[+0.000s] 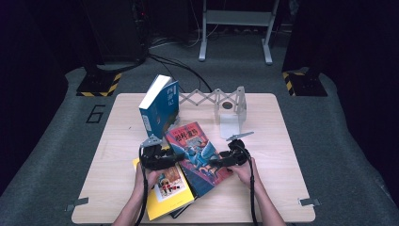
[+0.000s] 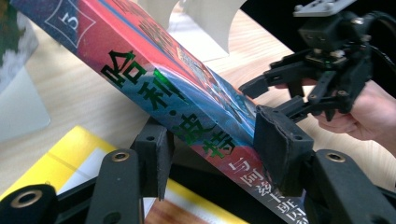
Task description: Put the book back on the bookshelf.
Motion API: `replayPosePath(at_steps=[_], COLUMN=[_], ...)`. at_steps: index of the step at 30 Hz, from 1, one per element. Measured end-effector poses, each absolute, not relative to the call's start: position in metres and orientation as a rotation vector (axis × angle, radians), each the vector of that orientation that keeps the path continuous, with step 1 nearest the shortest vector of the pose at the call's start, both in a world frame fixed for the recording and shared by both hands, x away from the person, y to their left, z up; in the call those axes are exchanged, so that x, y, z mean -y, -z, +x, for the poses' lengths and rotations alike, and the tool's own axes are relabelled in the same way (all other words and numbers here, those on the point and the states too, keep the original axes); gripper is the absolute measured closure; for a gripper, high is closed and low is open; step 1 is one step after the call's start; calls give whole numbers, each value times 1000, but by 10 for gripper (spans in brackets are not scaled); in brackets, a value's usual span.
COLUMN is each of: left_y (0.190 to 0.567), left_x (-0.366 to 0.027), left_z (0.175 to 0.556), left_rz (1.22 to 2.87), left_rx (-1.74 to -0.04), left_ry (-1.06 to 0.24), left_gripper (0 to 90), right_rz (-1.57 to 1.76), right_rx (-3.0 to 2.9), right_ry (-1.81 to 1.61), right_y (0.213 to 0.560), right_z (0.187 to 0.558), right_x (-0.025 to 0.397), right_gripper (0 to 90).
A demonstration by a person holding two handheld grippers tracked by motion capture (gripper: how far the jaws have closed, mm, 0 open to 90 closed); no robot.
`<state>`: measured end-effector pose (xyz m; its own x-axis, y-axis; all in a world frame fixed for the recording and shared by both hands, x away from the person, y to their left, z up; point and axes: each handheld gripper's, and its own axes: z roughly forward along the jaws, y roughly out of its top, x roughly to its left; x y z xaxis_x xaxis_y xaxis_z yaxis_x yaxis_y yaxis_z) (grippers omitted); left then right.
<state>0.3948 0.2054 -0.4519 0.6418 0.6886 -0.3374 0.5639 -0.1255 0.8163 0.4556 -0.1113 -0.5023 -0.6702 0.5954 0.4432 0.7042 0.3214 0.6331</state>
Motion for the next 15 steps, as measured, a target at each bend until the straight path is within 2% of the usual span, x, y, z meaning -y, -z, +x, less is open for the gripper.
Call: replayPosePath(at_steps=[2, 3, 7, 15], left_y=[451, 449, 446, 439], left_x=[-205, -204, -200, -195], left_z=[394, 393, 392, 388], left_rz=[1801, 1800, 1801, 1800], left_rx=[-995, -988, -951, -892], left_ry=[-159, -165, -184, -203], left_gripper=[499, 503, 511, 545], right_rz=[-1213, -1217, -1198, -1200], right_rx=[2430, 2404, 2373, 2418], right_ry=[1266, 1266, 1273, 1343], right_y=[502, 502, 501, 491], right_z=[457, 460, 463, 458], right_x=[111, 111, 111, 116], right_gripper=[187, 156, 166, 289])
